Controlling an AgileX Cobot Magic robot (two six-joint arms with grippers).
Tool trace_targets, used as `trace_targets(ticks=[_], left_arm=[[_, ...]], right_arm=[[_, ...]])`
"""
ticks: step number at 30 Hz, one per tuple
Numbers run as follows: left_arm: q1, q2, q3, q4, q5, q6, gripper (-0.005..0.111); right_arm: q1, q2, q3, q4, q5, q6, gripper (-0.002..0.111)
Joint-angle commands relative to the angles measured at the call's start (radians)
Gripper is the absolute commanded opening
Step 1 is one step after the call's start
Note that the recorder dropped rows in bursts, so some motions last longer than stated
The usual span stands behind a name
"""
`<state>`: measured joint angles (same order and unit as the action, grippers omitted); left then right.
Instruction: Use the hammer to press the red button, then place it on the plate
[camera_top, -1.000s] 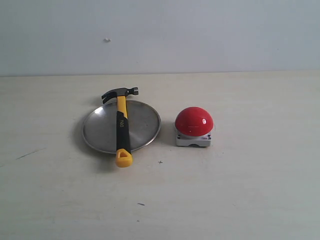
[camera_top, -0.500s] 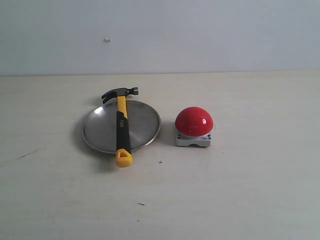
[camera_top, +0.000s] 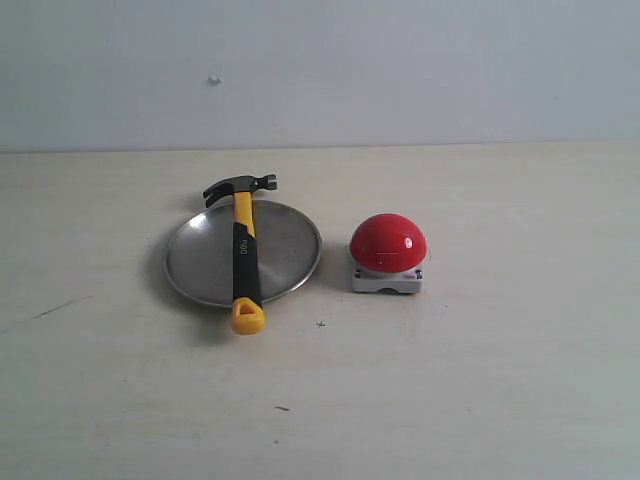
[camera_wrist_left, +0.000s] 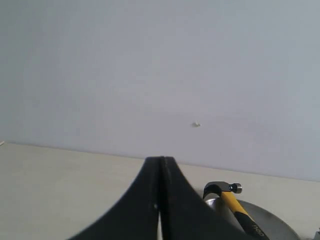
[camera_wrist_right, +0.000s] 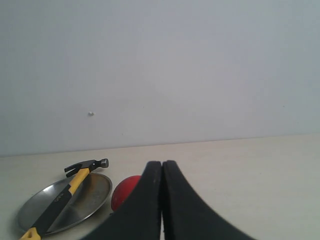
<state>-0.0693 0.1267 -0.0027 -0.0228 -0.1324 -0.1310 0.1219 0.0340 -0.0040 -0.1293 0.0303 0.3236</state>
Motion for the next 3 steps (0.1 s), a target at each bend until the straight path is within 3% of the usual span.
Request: trace_targets(ticks=[1,3], left_arm=[[0.001,-0.004,0.003,0.005,-0.012,-0.005,0.000],[0.001,-0.004,0.003,0.005,-0.012,-0.005,0.000]], right_arm=[[-0.006,0.002,0.004,-0.001,-0.010,-0.007,0.000],[-0.006,0.002,0.004,-0.001,-0.010,-0.007,0.000]])
